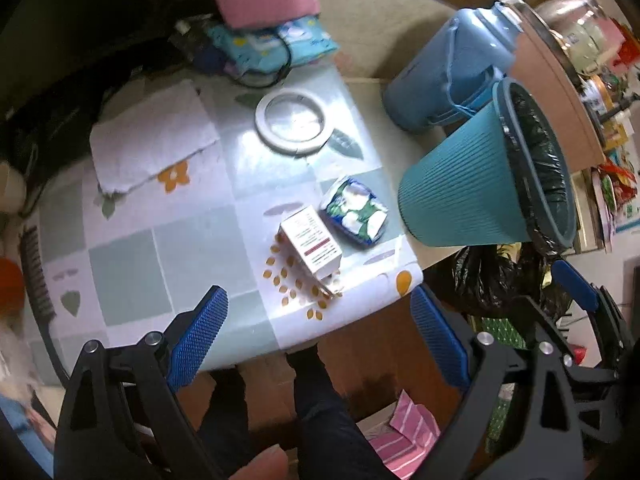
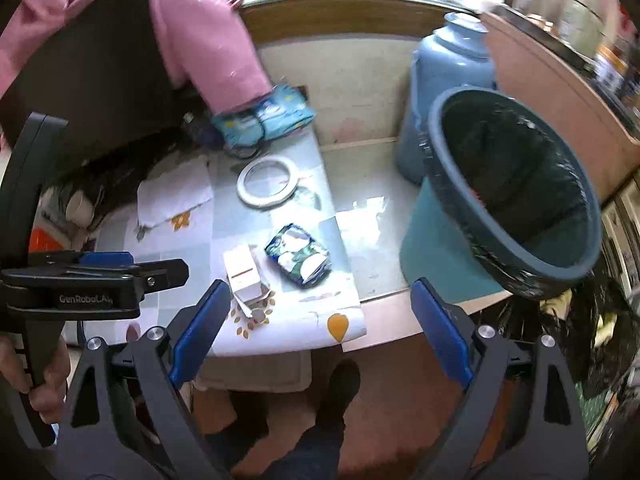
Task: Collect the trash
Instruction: 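Move both tools back over the desk toward the box and packet, then grasp the white paper box with the left tool while the right tool grasps the green wrapper packet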
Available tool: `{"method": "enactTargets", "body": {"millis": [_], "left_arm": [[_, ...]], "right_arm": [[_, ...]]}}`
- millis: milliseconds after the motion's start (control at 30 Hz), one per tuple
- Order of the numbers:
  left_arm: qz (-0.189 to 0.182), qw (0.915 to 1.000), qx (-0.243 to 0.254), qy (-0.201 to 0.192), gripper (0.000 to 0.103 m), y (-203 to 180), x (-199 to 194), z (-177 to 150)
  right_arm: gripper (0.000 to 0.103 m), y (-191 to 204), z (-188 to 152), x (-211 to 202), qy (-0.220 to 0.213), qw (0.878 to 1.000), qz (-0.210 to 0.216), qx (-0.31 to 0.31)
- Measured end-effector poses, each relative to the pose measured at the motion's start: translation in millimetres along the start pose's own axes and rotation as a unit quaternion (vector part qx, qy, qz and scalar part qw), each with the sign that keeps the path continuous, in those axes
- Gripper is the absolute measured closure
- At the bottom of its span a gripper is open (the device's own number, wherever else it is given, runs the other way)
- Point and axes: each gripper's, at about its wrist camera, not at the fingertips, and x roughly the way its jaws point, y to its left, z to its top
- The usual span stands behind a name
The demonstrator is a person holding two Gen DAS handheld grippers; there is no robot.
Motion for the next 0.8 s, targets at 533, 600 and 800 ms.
{"method": "enactTargets", "body": {"millis": [533, 600, 800], "left_arm": [[0.032, 0.9910, -0.129, 0.016, 0.013, 13, 56, 2], [0.035, 0.9888, -0.143, 0.020, 0.013, 14, 68, 5], [0.040, 0.9828, -0.177, 0.035, 0.013, 19, 97, 8]], "right_arm": [[0.012, -7, 19, 94, 0.074, 0.986, 0.068, -0.135], [0.012, -7, 20, 107, 0.083, 0.983, 0.074, -0.149], [0.012, -7, 23, 144, 0.104, 0.975, 0.093, -0.172]]}}
